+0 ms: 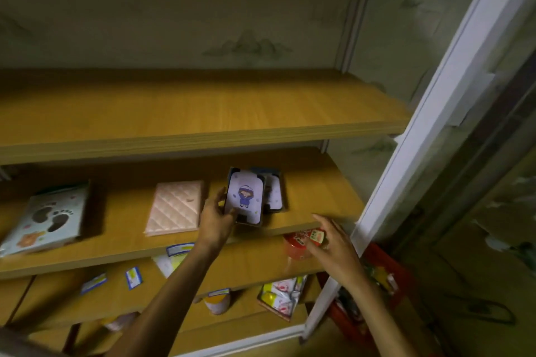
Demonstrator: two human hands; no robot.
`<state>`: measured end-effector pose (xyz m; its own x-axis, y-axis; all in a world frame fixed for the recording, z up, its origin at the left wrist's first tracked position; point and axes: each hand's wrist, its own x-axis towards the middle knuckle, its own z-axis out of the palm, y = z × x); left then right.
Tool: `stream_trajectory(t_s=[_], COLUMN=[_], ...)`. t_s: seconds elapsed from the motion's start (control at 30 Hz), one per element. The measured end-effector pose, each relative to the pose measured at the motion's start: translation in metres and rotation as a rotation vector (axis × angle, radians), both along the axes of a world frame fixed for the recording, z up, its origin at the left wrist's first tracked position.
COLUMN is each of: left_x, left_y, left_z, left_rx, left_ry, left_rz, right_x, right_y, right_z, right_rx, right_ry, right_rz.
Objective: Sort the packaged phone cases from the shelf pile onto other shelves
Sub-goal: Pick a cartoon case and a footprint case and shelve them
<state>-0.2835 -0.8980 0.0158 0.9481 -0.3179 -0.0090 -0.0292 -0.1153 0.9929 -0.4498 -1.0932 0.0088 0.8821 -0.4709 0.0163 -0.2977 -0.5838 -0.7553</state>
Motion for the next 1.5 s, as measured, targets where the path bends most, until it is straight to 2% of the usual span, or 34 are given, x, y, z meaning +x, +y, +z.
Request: stream_trajectory(t_s=[0.1,0.23,0.5,0.67,0.83,1.1,1.27,1.5], left_x=[0.006,0.016,0.016,0.007,-0.007,-0.045,-0.079,-0.153], left_y=[-0.023,-0.045,-0.052,-0.022,0.032,0.146,0.248,0.409], left_z=[-0.003,-0.006,-0.004,0.001,0.004,0.010,0.015,0.012], left_rx=[0.032,0.172,0.567,0.626,0.593,0.600,0.629,0.657], left_ry=[0.009,-0.097,-0.503,-0.474,-0.471,-0.412,-0.364,-0.300], left_rz=[0.009,0.003,0.001,-0.026,0.016,0.184,0.284,0.455], right_x=[0.003,0.014,0.032,0.044,0.062,0.086,0.089,0.071], right_y=[-0.013,-0.029,-0.051,-0.045,-0.010,0.090,0.185,0.347], right_z=[-0.002,-0.004,-0.008,-0.004,0.001,0.009,0.018,0.026], right_rx=[0.008,0.023,0.027,0.027,0.018,0.031,0.001,-0.018], right_ry=[0.013,0.022,0.046,0.050,0.001,-0.070,-0.133,-0.121], right_rz=[0.013,0.039,0.070,0.118,0.238,0.422,0.546,0.735])
